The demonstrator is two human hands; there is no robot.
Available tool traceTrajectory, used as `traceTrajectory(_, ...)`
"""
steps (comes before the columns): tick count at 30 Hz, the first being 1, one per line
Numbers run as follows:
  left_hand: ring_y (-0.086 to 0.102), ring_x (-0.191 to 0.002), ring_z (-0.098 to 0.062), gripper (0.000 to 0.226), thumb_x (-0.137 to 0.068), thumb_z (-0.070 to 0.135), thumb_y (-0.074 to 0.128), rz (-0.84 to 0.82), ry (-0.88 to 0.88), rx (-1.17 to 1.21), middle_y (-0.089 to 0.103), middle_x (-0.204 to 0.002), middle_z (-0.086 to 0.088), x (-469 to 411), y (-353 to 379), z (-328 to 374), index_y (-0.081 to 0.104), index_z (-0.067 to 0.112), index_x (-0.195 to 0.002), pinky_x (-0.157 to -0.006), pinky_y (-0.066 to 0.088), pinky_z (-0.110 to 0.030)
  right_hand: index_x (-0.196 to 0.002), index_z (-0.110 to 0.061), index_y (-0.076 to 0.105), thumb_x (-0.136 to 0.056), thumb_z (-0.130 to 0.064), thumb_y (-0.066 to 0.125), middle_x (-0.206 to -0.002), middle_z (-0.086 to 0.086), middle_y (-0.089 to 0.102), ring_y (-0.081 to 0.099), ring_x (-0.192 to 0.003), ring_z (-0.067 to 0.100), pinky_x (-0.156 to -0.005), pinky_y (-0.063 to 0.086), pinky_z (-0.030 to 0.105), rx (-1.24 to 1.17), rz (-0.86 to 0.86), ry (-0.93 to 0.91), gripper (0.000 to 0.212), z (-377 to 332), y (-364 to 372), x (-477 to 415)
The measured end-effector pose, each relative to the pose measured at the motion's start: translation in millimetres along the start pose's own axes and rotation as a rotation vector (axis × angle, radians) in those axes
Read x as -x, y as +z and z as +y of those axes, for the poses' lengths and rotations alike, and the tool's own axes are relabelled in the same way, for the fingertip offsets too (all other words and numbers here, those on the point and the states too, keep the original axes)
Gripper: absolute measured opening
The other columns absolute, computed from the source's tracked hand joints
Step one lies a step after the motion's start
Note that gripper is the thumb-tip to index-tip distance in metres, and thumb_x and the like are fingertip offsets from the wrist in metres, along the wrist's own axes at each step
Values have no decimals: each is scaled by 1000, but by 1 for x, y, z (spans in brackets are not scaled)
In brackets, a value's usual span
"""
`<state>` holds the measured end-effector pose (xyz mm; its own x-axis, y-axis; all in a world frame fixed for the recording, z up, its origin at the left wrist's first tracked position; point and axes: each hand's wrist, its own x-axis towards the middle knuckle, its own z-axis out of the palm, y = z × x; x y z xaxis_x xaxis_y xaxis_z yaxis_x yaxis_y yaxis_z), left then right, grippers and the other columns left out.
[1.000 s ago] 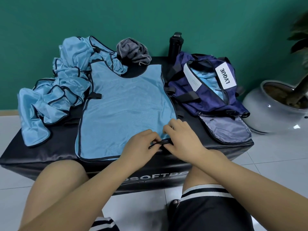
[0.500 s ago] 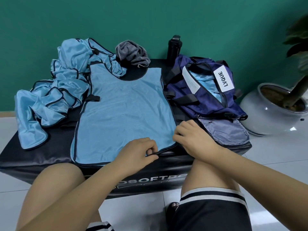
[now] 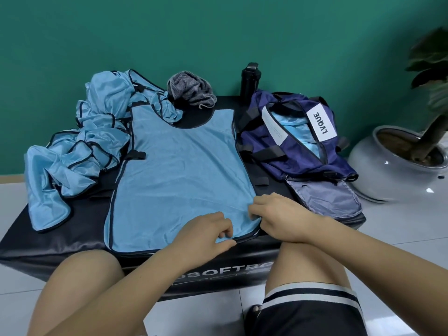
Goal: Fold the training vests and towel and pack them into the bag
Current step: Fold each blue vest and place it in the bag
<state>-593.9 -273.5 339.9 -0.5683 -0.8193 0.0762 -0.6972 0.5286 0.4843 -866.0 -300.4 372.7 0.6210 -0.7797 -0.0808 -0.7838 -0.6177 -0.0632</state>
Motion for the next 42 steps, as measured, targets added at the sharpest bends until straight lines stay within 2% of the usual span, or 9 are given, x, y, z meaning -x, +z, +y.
traceTrajectory(5, 63, -82, -6, 17, -95, 50, 71, 51, -66, 163, 62, -85, 16, -10, -25, -23, 67, 34, -89, -78, 52, -28, -107, -32, 57, -89, -19, 48, -102, -11, 57, 62, -90, 24, -75, 53, 44, -97, 35, 118, 23, 1, -13, -13)
traceTrajectory(8, 62, -95, -3, 6, -98, 38, 70, 142, -85, 138, 61, -101, 19, -24, -43, -51, 66, 38, -102, -88, 51, -27, -122, -26, 63, -93, -17, 52, -114, -7, 61, 62, -103, 25, -79, 52, 41, -96, 129, 167, 32, 8, -21, -42)
traceTrajectory(13, 51, -133, -6, 43, -104, 40, 64, 159, -249, 67, 46, -146, 17, -46, -66, -115, 52, 33, -145, -106, 41, -22, -142, -18, 55, -99, -12, 53, -134, 3, 58, 56, -122, 27, -94, 52, 45, -233, 149, 232, 44, 15, -24, -110)
traceTrajectory(17, 24, -160, -16, 70, -105, 57, 53, 102, -377, -40, 20, -174, 10, -48, -81, -176, 25, 37, -165, -128, 26, -39, -152, -19, 46, -104, -15, 51, -154, 4, 50, 50, -138, 25, -108, 48, 42, -403, 148, 302, 49, 30, -29, -169)
traceTrajectory(23, -4, -163, -6, 90, -93, 90, 15, 118, -401, -264, 5, -176, 18, -14, -89, -229, 16, 42, -169, -132, 3, -37, -161, -17, 37, -107, -47, 45, -167, 5, 37, 33, -154, 26, -125, 28, 39, -416, 121, 347, 62, 46, 7, -213)
traceTrajectory(29, -6, -162, -5, 85, -94, 91, 24, 99, -403, -227, 3, -175, 21, -8, -95, -232, 19, 48, -166, -132, -1, -36, -164, -21, 30, -110, -58, 30, -173, 3, 24, 14, -161, 21, -132, 1, 45, -173, 261, 425, 66, 39, 46, -210)
traceTrajectory(32, 3, -163, -8, 85, -92, 88, 38, 70, -430, -161, 9, -174, 21, -11, -103, -227, 26, 46, -164, -133, 7, -37, -166, -15, 24, -100, -70, 15, -172, 5, 26, 20, -160, 23, -130, 14, 42, -105, 185, 460, 87, 42, 41, -209)
traceTrajectory(37, 54, -127, -15, 48, -95, 61, 67, 41, -481, -148, 51, -138, 13, -47, -140, -223, 57, 35, -134, -107, 46, -34, -162, -14, 30, -107, -62, 32, -150, 10, 50, 49, -132, 32, -108, 38, 45, 77, 143, 465, 73, 50, 3, -232)
traceTrajectory(42, 66, -80, -15, 14, -95, 40, 68, 186, -489, -214, 68, -88, 9, -114, -189, -226, 61, 28, -97, -73, 59, -37, -150, -15, 45, -106, -44, 44, -141, 11, 56, 53, -122, 34, -102, 43, 47, 35, 180, 454, 52, 82, -36, -289)
